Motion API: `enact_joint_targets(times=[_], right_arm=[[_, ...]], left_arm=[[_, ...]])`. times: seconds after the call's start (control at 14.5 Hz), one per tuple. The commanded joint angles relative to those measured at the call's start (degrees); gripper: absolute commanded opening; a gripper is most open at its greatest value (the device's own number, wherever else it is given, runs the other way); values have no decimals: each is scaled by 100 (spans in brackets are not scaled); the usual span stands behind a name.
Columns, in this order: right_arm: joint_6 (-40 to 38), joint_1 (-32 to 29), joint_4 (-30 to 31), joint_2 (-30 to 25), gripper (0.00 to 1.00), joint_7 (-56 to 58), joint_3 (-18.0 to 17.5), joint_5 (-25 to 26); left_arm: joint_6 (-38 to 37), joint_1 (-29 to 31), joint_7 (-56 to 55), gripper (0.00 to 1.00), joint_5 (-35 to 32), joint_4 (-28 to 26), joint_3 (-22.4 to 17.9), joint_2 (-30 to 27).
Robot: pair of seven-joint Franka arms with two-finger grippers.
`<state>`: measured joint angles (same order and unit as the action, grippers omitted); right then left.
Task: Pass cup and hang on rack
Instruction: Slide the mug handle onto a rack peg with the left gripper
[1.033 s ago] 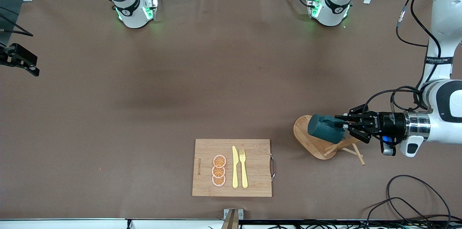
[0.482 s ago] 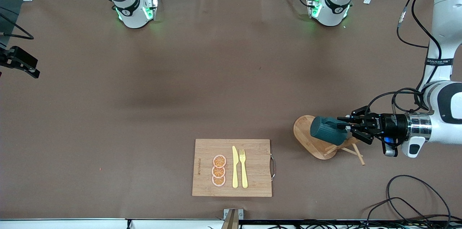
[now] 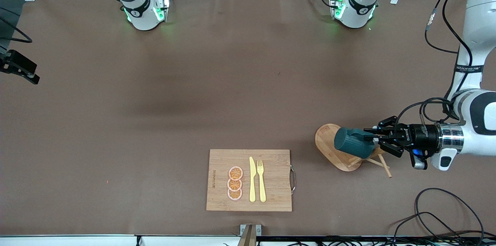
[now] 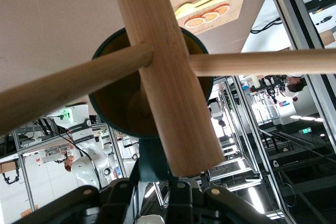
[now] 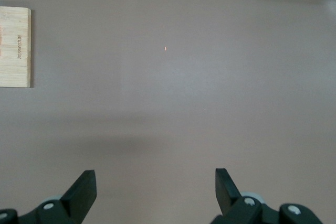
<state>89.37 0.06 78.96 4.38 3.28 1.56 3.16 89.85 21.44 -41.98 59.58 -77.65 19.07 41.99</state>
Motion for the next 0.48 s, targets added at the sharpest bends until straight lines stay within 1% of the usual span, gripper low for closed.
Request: enact_joint_targets(times=[0.0, 0.14, 0.41], right_arm=[[-8, -33, -65, -34, 100, -12, -42, -43], [-16, -59, -179, -25, 100, 6, -33, -52], [-16, -59, -179, -25, 100, -12, -33, -43]], left_arm=[[-99, 27, 67, 5, 142, 31, 9, 20], [-99, 27, 67, 6, 142, 31, 9, 28], [-99, 27, 49, 7, 142, 31, 0, 46]])
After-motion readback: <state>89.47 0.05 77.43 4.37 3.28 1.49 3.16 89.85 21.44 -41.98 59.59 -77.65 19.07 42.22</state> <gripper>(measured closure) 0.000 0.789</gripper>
